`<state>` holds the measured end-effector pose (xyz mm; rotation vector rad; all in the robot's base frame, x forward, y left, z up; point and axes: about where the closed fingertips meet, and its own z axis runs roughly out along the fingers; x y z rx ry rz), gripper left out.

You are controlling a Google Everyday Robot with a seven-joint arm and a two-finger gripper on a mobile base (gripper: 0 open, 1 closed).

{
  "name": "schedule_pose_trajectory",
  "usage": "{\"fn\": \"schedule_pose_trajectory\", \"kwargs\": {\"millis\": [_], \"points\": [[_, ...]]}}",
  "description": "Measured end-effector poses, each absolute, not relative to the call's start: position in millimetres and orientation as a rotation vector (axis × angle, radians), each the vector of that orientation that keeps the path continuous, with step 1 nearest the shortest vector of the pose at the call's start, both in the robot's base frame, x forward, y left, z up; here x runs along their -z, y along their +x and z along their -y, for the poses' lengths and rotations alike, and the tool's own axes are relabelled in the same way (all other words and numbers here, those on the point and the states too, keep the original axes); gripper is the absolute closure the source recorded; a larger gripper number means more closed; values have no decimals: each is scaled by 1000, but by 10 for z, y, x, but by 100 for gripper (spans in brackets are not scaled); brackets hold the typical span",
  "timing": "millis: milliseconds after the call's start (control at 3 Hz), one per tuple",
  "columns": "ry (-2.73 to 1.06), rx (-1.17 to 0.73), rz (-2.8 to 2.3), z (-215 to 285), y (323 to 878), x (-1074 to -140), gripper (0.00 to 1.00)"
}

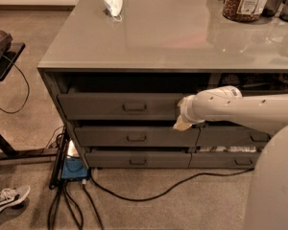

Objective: Close top drawer

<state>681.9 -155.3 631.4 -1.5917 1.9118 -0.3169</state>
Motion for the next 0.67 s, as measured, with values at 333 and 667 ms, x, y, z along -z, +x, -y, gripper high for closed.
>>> {"fn": "schedule_pose_trajectory", "kwargs": {"millis": [333, 667], "points": [[-1592, 317, -1912, 1553, 6819, -6313, 0], [-1592, 317, -1912, 1553, 6819, -6313, 0]]}}
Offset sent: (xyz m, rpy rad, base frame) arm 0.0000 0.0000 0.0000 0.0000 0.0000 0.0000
